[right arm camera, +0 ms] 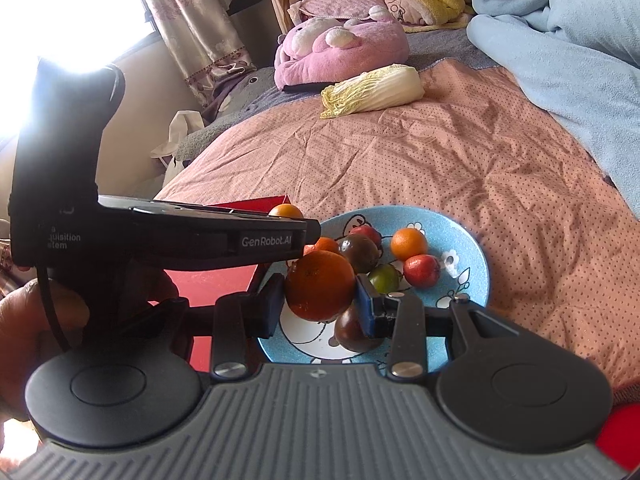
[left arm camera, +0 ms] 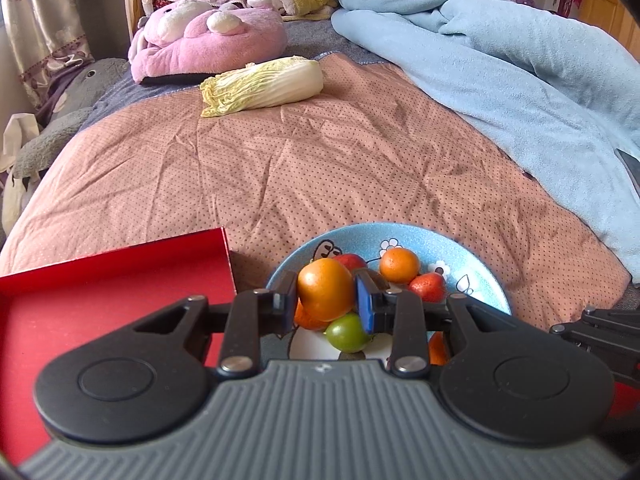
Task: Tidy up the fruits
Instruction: 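Lower both tangerines onto the plate and open left tool to release its tangerine, then open right tool to release the larger tangerine on the plate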
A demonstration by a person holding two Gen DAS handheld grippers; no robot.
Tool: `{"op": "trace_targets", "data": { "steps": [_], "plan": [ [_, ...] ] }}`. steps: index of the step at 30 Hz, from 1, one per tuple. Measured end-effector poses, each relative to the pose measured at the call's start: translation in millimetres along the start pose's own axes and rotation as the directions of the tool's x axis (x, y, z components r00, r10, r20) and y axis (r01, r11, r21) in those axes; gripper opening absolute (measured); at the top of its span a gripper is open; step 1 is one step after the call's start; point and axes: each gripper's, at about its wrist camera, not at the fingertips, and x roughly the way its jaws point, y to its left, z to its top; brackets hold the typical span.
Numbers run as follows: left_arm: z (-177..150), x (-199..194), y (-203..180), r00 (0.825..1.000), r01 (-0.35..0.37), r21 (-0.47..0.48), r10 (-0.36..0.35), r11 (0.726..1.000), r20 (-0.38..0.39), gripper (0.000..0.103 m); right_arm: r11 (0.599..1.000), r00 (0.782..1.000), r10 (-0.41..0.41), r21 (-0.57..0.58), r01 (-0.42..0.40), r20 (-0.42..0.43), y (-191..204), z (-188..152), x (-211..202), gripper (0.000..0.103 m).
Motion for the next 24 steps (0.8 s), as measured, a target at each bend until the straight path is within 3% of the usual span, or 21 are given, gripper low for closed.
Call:
{"op": "trace_targets", "data": {
  "steps": [19,20,24],
  "plan": [
    [-14,-3,2,0.999,0.028,0.009,-0.028,1.0,-0.022,0.036,0.994,0.99,-0.111,-0.032,0.109,-0.083,-16,-8,40,0.046],
    [-14,-4,3,0.999,0.028,0.008,-0.028,1.0,-0.021,0.036,0.993,0.99,-0.113,-0.033,0.11,-0.08,-16,-7,39,0.051],
    [-15,-7,4,0.999,0.037,0.005,-0.037,0.999,-0.018,0.037,0.99,0.99,-0.133,-0.05,0.13,-0.047,-11,-5,33,0.094]
  ]
}}
